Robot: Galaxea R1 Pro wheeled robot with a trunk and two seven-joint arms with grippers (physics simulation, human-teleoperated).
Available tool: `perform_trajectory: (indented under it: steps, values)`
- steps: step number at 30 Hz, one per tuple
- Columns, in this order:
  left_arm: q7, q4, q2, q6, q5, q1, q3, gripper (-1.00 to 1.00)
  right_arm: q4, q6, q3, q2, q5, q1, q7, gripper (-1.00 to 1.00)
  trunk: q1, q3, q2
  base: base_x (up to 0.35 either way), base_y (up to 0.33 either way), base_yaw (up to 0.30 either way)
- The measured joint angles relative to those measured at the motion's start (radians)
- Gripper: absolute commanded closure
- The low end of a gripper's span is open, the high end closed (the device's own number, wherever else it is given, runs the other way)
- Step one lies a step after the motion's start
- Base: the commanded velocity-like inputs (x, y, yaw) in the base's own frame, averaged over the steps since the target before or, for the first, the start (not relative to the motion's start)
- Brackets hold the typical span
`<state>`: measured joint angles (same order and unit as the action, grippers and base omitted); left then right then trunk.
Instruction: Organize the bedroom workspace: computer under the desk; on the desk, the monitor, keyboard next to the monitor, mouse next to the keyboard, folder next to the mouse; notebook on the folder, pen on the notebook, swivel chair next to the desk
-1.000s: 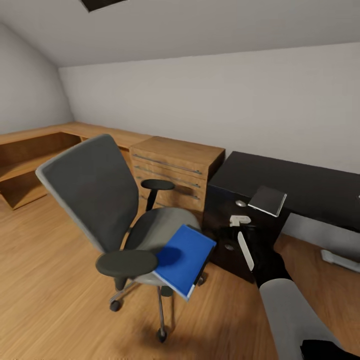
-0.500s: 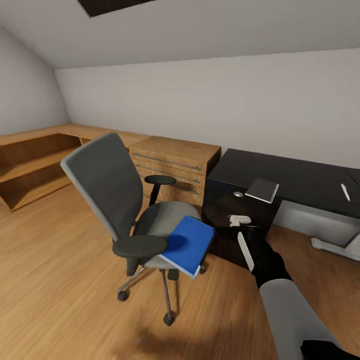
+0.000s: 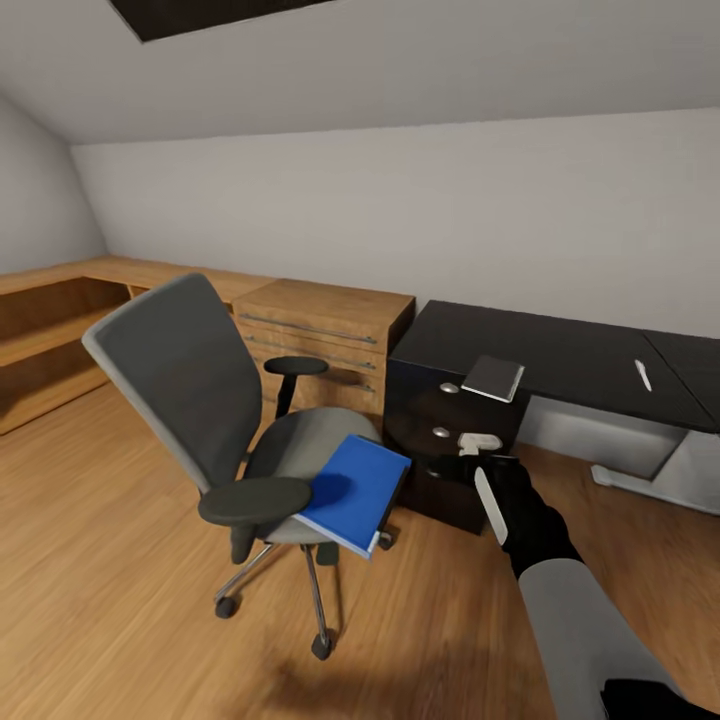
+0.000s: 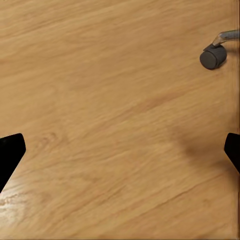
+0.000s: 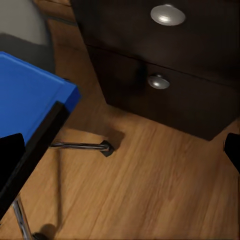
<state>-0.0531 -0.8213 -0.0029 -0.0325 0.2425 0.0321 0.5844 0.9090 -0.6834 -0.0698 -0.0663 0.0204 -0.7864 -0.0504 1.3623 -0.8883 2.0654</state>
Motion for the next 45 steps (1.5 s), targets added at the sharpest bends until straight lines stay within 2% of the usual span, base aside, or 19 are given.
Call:
perform_trajectory:
  steps: [11, 16, 21, 27, 35, 39, 41, 43, 45]
  values:
    - [-0.002, 0.003, 0.0, 0.004, 0.0, 0.0, -0.003, -1.0, -0.075, 0.127, -0.001, 0.0, -0.001, 0.005, 0.002, -1.0, 0.0, 0.014, 0.0, 0.0, 0.0, -0.139]
    - [-0.002, 0.005, 0.001, 0.005, -0.001, 0.0, -0.005, -1.0, -0.17, 0.254, 0.0, 0.001, 0.0, 0.006, 0.004, -1.0, 0.0, 0.021, 0.0, 0.0, 0.0, -0.024]
    - [-0.003, 0.006, 0.002, 0.006, -0.001, 0.0, -0.005, -1.0, -0.28, 0.415, -0.001, 0.009, 0.001, 0.006, 0.005, -1.0, 0.0, 0.028, 0.0, 0.0, 0.0, -0.005]
    - [-0.004, 0.007, 0.003, 0.006, -0.001, 0.0, -0.005, -1.0, -0.388, 0.524, -0.001, 0.024, 0.0, 0.007, 0.007, -1.0, 0.0, 0.038, 0.0, 0.0, 0.0, 0.0]
    - [-0.004, 0.017, 0.002, 0.001, -0.002, 0.0, -0.006, -1.0, -0.631, 0.751, -0.001, 0.046, -0.002, 0.009, 0.009, -1.0, 0.0, 0.049, 0.0, 0.0, 0.0, 0.0]
    - [-0.003, 0.021, 0.002, -0.003, -0.003, 0.0, -0.007, -1.0, -0.818, 0.926, -0.002, 0.079, -0.005, 0.009, 0.009, -1.0, 0.0, 0.052, 0.0, 0.0, 0.0, 0.0]
    - [-0.003, 0.022, 0.001, -0.004, -0.003, 0.0, -0.007, -1.0, -0.874, 0.989, -0.002, 0.091, -0.012, 0.011, 0.009, -1.0, 0.0, 0.053, 0.0, 0.0, 0.0, 0.0]
    - [-0.003, 0.023, 0.001, -0.004, -0.003, 0.0, -0.007, -1.0, -0.895, 1.021, -0.001, 0.095, -0.022, 0.021, 0.008, -1.0, 0.0, 0.053, 0.0, 0.0, 0.0, 0.0]
    - [-0.003, 0.026, 0.0, -0.005, -0.003, 0.0, -0.008, -1.0, -0.911, 1.053, -0.001, 0.099, -0.041, 0.062, 0.008, -1.0, 0.0, 0.053, 0.0, 0.0, 0.0, 0.0]
